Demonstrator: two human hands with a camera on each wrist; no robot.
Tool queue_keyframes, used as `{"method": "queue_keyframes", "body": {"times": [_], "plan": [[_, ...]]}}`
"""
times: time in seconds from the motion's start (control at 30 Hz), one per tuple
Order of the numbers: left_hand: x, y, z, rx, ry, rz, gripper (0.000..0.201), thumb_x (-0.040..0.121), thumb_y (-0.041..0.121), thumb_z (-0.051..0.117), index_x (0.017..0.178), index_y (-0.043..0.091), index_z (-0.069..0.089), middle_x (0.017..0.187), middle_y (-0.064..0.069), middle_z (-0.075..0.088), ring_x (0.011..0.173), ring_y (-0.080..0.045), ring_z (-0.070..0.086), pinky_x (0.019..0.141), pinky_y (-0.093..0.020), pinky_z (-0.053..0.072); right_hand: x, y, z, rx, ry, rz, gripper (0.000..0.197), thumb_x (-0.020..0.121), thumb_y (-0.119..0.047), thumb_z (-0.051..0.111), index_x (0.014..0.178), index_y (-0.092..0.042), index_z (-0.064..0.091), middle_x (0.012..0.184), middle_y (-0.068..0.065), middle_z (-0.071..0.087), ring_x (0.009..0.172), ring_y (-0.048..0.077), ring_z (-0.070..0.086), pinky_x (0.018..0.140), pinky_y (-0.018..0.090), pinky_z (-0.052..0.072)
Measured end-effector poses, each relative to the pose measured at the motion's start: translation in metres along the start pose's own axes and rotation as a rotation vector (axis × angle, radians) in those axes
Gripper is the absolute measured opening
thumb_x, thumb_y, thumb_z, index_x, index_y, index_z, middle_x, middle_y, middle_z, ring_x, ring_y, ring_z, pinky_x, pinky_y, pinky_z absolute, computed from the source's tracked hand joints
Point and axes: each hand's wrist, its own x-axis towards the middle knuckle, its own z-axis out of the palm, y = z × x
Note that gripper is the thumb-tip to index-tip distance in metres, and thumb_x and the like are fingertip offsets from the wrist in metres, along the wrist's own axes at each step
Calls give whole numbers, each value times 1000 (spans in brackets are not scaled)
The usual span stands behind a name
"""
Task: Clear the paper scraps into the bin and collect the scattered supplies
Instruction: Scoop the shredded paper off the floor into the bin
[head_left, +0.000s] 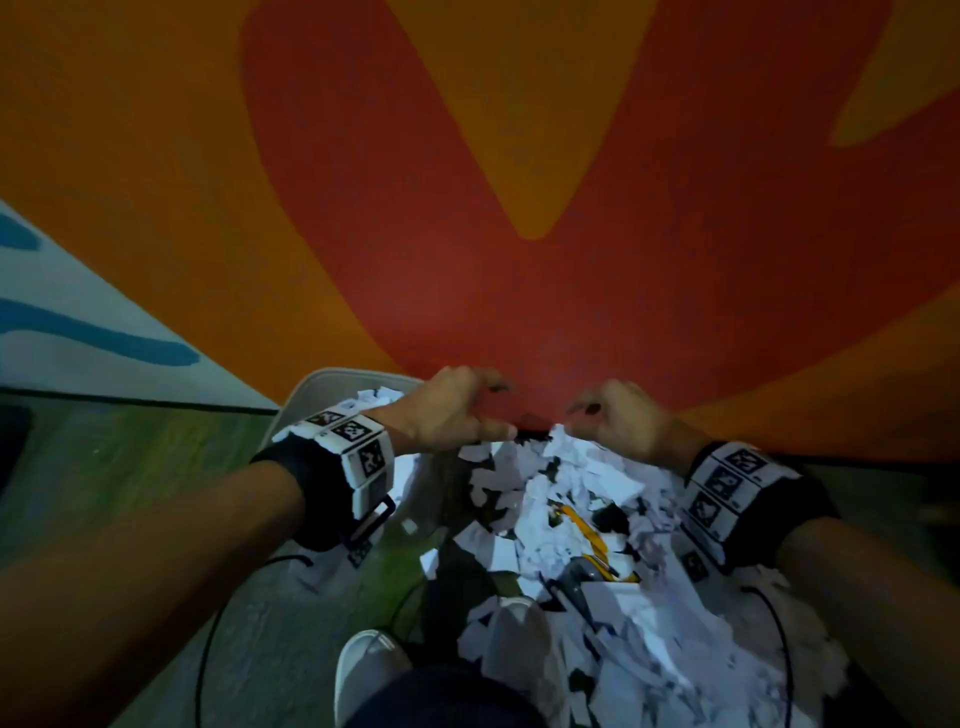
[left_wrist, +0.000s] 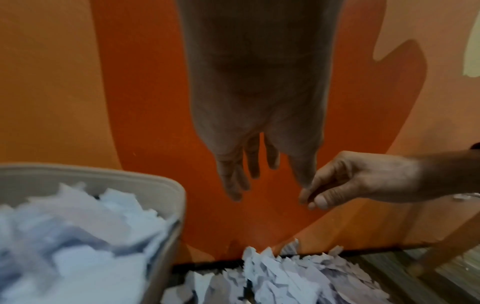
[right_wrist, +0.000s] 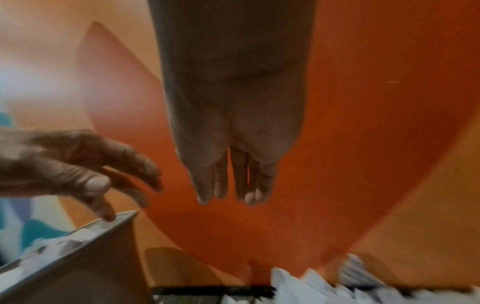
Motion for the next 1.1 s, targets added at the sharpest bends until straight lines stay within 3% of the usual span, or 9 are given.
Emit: {"method": "queue_keyframes", "body": {"times": [0.07,0.17,0.33,0.47,0.57,0.7,0.87,0.97,1.1], "plan": [[22,9,28,-62,-39,-14,60,86,38,76,138,18,54,131,1,63,116,-12,60,93,-21,46,-13,38,0,78,28,97,17,86,-31,72,93,-15,76,88,8,74,84,21,68,72,33,51],[50,5,71,-114,-97,-26,59,86,35,75,138,15,55,135,1,62,121,-12,59,87,-16,45,-26,80,7,128,9,181,27,86,-25,76,105,-6,75,105,7,72,94,19,66,76,29,45],[93,-23,135,-215,-107,-67,108,55,87,64,145,33,39,146,4,45,131,-19,45,105,-40,42,-17,139,33,154,-48,340,40,85,-28,77,116,-6,68,116,11,66,103,20,61,86,32,47],[122,-58,174,-167,-79,-218,127,46,96,60,152,35,26,154,-6,32,141,-34,33,111,-52,36,10,155,57,128,-90,396,54,85,-35,76,130,-10,59,121,9,61,101,18,57,83,29,44],[141,-84,200,-205,-48,-375,144,34,102,56,154,39,8,158,-9,18,144,-44,21,111,-61,33,32,166,73,190,-133,410,61,85,-33,76,138,-22,46,133,1,53,119,20,53,93,33,44],[151,-106,222,-309,7,-553,155,39,94,66,157,22,-5,162,-16,6,147,-44,12,113,-62,27,58,184,104,135,-202,509,80,82,-54,72,145,-18,38,134,10,55,119,29,56,90,38,48],[154,-101,242,-225,6,-569,141,44,95,60,156,28,8,162,-21,-2,147,-49,6,112,-67,25,83,234,175,-7,-116,488,108,50,-99,52,139,-43,28,145,5,37,133,41,34,101,60,35],[154,-92,255,-100,5,-513,119,60,86,62,156,35,12,161,-20,-4,145,-47,8,107,-67,29,77,191,167,-104,-114,474,100,55,-90,46,143,-47,27,146,10,26,131,44,25,99,59,35],[153,-83,269,-5,48,-371,64,87,43,64,143,36,35,144,-13,21,130,-40,27,96,-57,43,78,172,169,-87,-165,384,74,75,-57,66,140,-33,41,142,10,34,129,39,37,102,50,40]]}}
